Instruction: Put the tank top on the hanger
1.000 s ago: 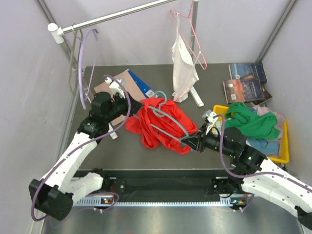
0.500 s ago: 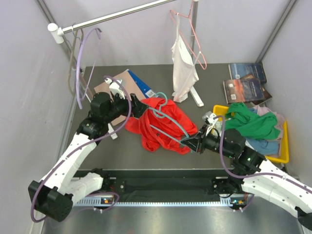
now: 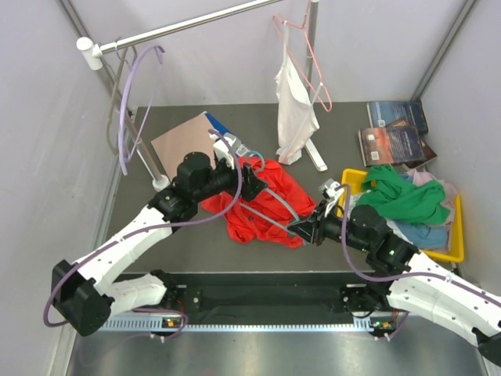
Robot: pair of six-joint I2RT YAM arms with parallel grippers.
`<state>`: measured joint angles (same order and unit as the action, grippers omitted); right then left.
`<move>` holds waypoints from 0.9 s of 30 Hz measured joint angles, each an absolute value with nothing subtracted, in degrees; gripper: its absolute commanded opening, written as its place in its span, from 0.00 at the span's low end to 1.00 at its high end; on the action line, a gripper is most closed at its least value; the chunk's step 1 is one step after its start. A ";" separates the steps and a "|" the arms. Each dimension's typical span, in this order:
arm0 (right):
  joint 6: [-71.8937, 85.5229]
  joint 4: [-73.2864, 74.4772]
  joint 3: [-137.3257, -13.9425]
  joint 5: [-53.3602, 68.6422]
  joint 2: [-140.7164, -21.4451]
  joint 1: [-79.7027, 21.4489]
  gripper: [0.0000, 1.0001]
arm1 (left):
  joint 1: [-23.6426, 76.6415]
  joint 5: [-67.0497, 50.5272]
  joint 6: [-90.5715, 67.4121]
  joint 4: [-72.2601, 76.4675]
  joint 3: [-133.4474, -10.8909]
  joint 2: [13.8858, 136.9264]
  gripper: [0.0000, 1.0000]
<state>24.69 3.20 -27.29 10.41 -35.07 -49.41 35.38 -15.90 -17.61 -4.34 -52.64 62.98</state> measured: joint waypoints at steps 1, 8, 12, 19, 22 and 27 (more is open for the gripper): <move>24.71 2.98 -27.09 10.41 -35.29 -49.43 0.00 | 36.25 -15.07 -17.28 -3.99 -52.73 63.51 0.90; 24.69 2.09 -26.96 10.41 -35.77 -49.78 0.00 | 37.58 -11.81 -16.34 -2.17 -52.84 64.38 0.70; 24.71 1.69 -26.96 10.35 -35.51 -49.80 0.00 | 37.78 -10.24 -15.94 -1.37 -52.84 64.38 0.58; 24.71 0.80 -26.96 10.37 -36.14 -49.89 0.00 | 38.79 -9.34 -16.01 0.60 -52.82 64.60 0.35; 24.97 -0.05 -26.96 10.39 -37.54 -50.13 0.00 | 39.40 -8.88 -15.66 1.78 -52.84 65.69 0.16; 26.06 -0.80 -26.98 9.21 -38.83 -50.17 0.00 | 38.96 -7.57 -12.12 1.45 -52.84 67.68 0.00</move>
<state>26.06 -0.80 -26.98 9.21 -38.83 -50.17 38.96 -7.57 -12.12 1.45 -52.84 67.68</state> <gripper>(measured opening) 0.167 0.067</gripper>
